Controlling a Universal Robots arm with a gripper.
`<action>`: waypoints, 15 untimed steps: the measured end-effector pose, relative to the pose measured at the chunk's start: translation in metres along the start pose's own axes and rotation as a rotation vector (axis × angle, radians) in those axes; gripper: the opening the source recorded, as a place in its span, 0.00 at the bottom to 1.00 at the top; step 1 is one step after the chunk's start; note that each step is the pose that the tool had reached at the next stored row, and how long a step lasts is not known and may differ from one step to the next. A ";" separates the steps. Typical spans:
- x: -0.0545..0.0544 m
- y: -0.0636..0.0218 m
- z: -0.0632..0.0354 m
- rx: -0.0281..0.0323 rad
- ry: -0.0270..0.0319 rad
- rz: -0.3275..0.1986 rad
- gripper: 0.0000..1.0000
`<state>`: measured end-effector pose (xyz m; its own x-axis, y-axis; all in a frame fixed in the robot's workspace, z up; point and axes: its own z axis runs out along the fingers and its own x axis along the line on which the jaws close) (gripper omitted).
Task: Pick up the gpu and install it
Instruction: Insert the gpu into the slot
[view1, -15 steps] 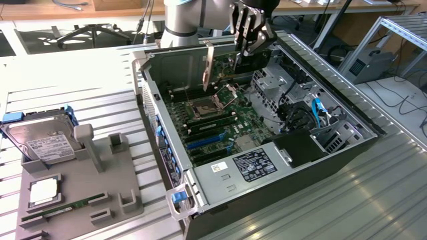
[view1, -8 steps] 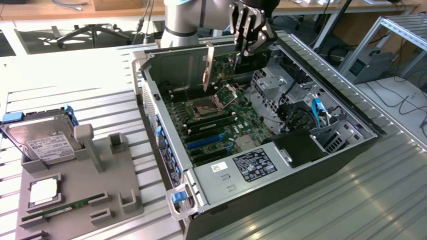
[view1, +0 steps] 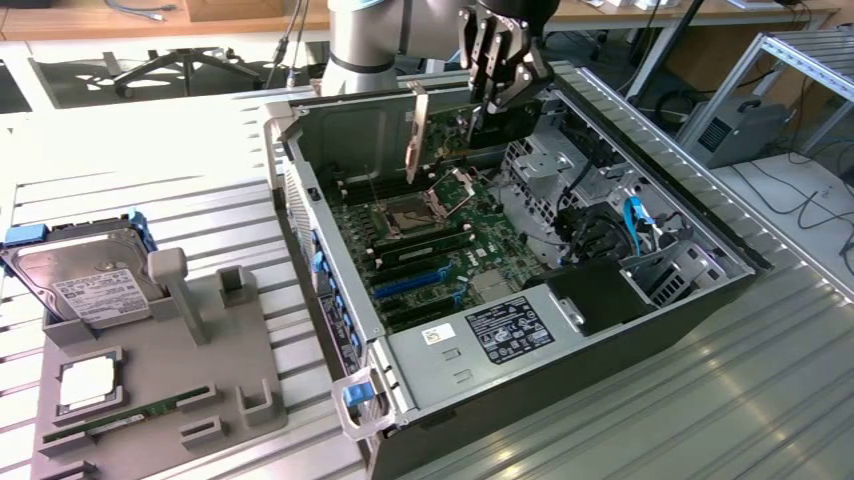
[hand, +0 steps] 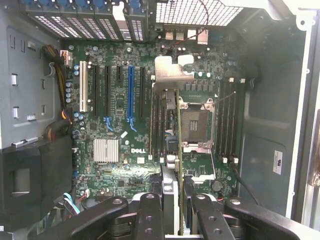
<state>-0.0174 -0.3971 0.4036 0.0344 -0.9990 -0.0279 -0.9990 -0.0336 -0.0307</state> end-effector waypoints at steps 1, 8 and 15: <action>0.000 0.0000 0.0004 0.0000 0.0004 0.001 0.27; 0.000 0.0001 0.0024 0.0000 0.0022 0.003 0.27; 0.000 0.0002 0.0055 0.0000 0.0023 0.003 0.27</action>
<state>-0.0174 -0.3973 0.3981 0.0309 -0.9992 -0.0257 -0.9991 -0.0301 -0.0306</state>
